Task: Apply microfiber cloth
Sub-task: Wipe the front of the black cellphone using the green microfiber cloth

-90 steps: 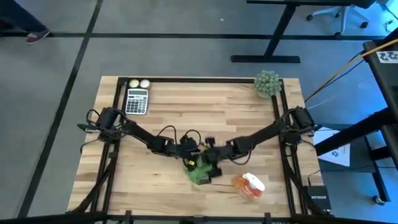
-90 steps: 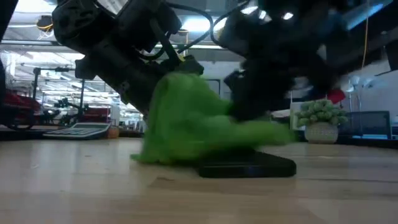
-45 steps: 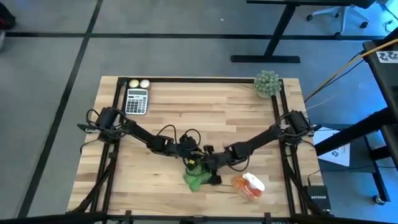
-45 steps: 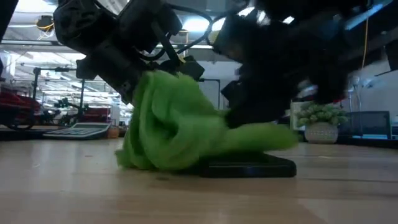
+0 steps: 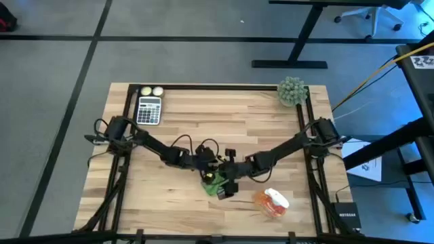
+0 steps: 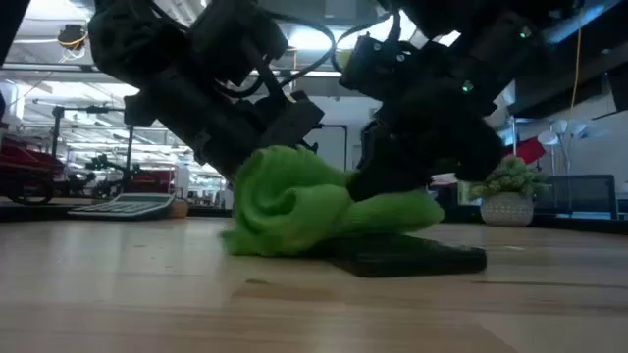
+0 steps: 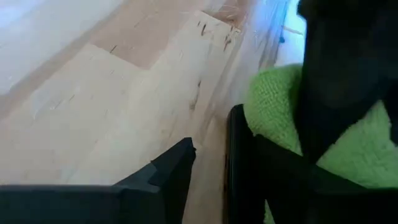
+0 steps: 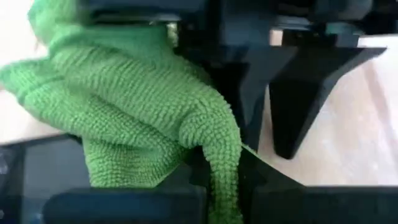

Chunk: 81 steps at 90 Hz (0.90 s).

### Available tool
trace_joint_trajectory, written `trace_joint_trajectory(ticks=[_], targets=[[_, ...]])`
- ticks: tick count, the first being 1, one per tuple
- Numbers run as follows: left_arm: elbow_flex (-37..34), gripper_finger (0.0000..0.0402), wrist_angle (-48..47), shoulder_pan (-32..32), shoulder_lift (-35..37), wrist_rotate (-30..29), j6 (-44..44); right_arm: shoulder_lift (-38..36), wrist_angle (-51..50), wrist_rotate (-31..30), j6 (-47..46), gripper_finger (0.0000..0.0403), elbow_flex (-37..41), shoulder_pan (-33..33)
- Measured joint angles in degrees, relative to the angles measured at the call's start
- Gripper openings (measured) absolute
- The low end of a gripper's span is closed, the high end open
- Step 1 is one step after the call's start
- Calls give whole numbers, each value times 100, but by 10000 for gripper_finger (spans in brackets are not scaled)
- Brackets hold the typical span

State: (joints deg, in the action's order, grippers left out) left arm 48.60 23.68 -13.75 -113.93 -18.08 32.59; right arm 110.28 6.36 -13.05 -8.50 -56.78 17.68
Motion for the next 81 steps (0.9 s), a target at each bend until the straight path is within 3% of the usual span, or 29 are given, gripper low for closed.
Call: trace_joint_trajectory(ticks=[16, 27, 34, 39, 49, 62, 72, 81], targets=[[4, 156, -7, -1, -2, 27, 1, 92, -381, 867, 312, 5, -61, 260], [9, 156, 14, -1, -4, 30, 1, -26, -697, 393, 385, 5, -41, 311], [9, 156, 15, -1, -4, 32, 1, -29, -276, -179, 388, 5, -11, 232], [7, 156, 15, -1, -4, 31, 1, -9, 141, -221, 386, 5, 1, 161], [5, 156, 9, -1, -4, 35, 0, 73, 592, 404, 369, 5, -10, 166], [7, 156, 20, -1, -4, 33, -10, 33, -395, 871, 250, 5, -50, 261], [9, 156, 27, -1, -7, 31, -26, -79, -1002, 448, 273, 5, -46, 297], [4, 156, 26, -1, -7, 31, -25, -102, -602, -27, 267, 5, -21, 243]])
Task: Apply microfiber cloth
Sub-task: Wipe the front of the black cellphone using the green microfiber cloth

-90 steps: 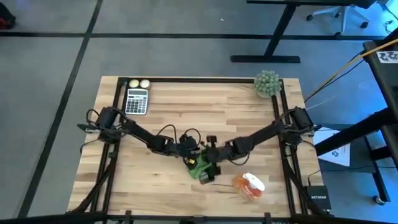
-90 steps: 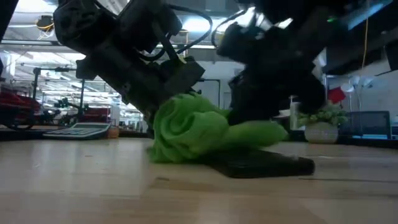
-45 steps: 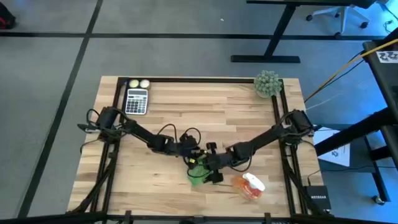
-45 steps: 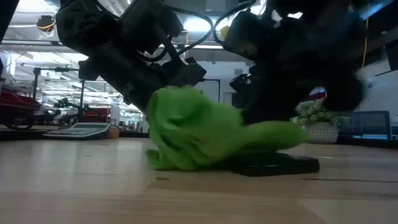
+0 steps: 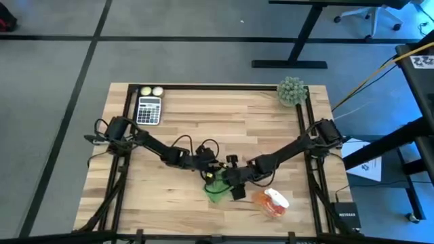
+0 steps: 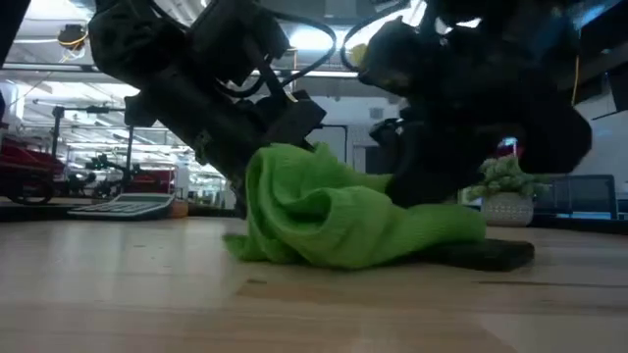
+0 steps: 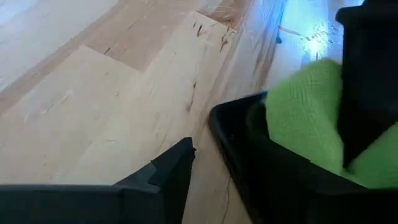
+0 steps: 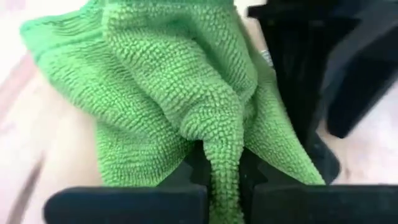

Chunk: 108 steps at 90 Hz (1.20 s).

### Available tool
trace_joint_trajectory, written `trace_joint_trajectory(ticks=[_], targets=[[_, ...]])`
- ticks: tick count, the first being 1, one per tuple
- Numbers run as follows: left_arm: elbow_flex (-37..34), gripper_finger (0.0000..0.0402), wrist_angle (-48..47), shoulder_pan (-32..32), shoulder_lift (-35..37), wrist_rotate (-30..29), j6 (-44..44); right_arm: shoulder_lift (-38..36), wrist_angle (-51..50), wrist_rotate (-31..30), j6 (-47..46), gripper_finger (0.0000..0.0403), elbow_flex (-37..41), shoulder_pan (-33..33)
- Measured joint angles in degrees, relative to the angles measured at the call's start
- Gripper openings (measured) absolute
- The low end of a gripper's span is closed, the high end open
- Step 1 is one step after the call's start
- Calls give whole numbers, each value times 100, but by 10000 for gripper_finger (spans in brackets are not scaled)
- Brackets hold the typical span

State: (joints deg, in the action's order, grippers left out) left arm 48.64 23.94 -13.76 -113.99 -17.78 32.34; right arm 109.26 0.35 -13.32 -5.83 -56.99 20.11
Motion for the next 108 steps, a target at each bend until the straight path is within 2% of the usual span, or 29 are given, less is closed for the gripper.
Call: trace_joint_trajectory(ticks=[6, 14, 21, 27, 44, 51, 59, 71, 79, 88, 98, 108], targets=[[0, 156, -2, 0, 2, 2, 0, 28, 463, 12, -67, 5, 19, -77], [0, 156, -4, 0, 2, 2, 0, 30, 736, 459, -139, 5, 20, -88], [2, 156, -4, 0, 0, 3, -9, 25, 367, 920, -136, 5, 9, -60], [6, 156, -2, -2, 0, 6, -17, -14, -134, 1079, -147, 5, -28, -56], [4, 156, 0, 0, 2, 13, -48, -525, -648, 1012, -572, 5, -75, -62], [4, 156, -14, 0, 17, 60, -81, -1005, -854, 789, -574, 5, -248, -62], [-2, 156, -58, 0, 133, 127, -168, -1502, -1565, 215, -586, 5, -309, -62], [-35, 156, -425, -21, 527, 173, -319, -1946, -2753, -794, -1113, 5, -278, -65], [-31, 156, -443, -77, 762, 150, -431, -2009, -3151, -1115, -1536, 5, -277, -69], [-13, 156, -416, -167, 841, 138, -455, -1876, -2785, -1104, -1724, 5, -12, -67], [-24, 156, -576, -274, 773, 563, -448, -1828, -2184, -1146, -1925, 5, 289, -67], [-18, 156, -506, -374, 768, 605, -413, -1804, -1658, -1261, -1947, 5, 505, -67]])
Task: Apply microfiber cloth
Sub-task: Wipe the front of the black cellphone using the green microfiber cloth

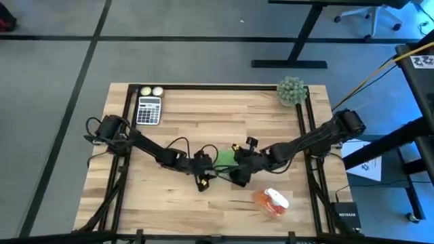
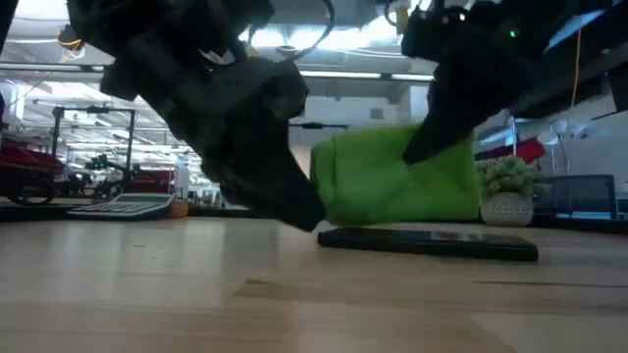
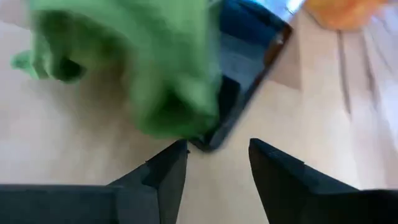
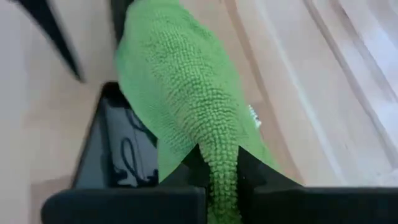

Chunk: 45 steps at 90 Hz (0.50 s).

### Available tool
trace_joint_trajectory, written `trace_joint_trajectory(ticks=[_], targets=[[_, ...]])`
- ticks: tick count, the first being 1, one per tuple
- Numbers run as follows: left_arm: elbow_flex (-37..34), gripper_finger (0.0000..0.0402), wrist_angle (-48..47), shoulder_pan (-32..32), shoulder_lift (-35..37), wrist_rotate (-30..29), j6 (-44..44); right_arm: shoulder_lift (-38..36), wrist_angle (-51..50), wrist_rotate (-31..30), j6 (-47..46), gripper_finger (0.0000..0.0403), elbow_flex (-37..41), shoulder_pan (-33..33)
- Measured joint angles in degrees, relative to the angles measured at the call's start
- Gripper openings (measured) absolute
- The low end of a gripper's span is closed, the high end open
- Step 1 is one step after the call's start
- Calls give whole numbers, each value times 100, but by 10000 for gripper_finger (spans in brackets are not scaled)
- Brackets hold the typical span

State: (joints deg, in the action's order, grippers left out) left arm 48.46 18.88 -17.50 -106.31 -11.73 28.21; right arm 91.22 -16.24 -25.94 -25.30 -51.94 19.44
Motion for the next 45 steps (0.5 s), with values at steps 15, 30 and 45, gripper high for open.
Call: trace_joint_trajectory(ticks=[15, 30, 45], targets=[[7, 156, -34, -112, -15, 17, 243, -11, -350, 51, -252, 5, 42, 7], [17, 156, 83, -154, -307, -54, 371, -11, -981, 39, -802, 5, 109, 9], [31, 156, 318, -70, -544, -266, 461, -11, -227, 880, -1265, 5, 556, 9]])
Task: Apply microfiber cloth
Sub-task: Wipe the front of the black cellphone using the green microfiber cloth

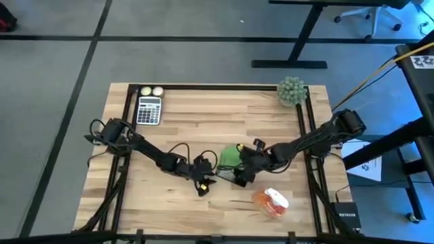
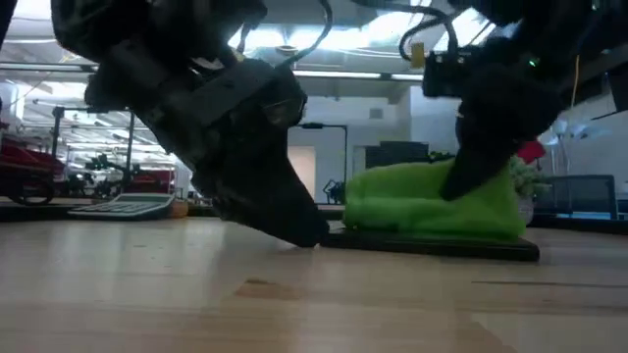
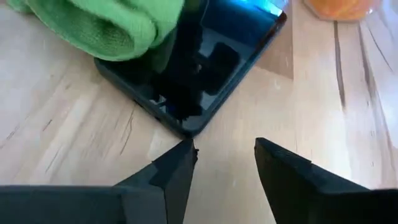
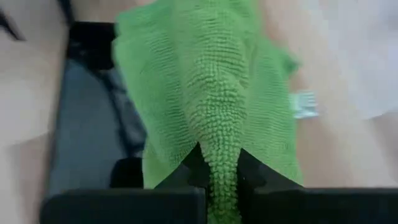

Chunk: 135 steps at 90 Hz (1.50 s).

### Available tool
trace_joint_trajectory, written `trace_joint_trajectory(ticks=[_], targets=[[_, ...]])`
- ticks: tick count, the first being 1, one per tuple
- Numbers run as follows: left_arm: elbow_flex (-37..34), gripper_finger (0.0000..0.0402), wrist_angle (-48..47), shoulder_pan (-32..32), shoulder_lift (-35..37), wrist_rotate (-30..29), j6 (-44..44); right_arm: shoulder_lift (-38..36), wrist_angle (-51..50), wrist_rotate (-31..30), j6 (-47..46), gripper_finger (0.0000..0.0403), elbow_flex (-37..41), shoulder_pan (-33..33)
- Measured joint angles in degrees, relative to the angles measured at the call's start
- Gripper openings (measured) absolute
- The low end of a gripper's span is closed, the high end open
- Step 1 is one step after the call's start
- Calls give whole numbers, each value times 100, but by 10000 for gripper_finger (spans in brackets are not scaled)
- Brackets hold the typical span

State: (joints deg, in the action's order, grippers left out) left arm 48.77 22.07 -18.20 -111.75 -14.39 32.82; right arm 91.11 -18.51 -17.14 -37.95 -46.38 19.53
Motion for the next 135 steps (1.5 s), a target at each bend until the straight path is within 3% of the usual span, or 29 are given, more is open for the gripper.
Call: trace_joint_trajectory(ticks=[12, 32, 51, 65, 77, 86, 95, 102, 116, 135], targets=[[7, 156, 34, 115, 2, -387, 11, 58, 1080, 638, -293, 5, 282, 50], [0, 156, -69, 355, 3, -764, 284, 607, 2641, 1181, -262, 5, 299, 164], [-8, 156, -168, 398, 60, -887, 385, 975, 4042, 1361, 335, 5, 231, 144], [-37, 156, -597, 266, 563, -435, 358, 629, 3847, 1073, 1035, 5, 73, 146], [-20, 156, -1055, -131, 1096, -160, 696, -78, 2524, 966, 1297, 5, 60, 146], [-35, 156, -1255, -458, 1075, -179, 772, -521, 1162, 754, 1417, 5, 63, 155], [-23, 156, -1160, -659, 843, -671, 770, -675, 499, 424, 1533, 5, 193, 369], [-24, 156, -1092, -649, 623, -986, 694, -596, 949, 199, 1572, 5, 435, 575], [-13, 156, -784, -412, 308, -1040, 446, -82, 2599, 251, 1871, 5, 906, 750], [-11, 156, -572, 69, 256, -990, -22, 736, 3992, 472, 2338, 5, 783, 708]])
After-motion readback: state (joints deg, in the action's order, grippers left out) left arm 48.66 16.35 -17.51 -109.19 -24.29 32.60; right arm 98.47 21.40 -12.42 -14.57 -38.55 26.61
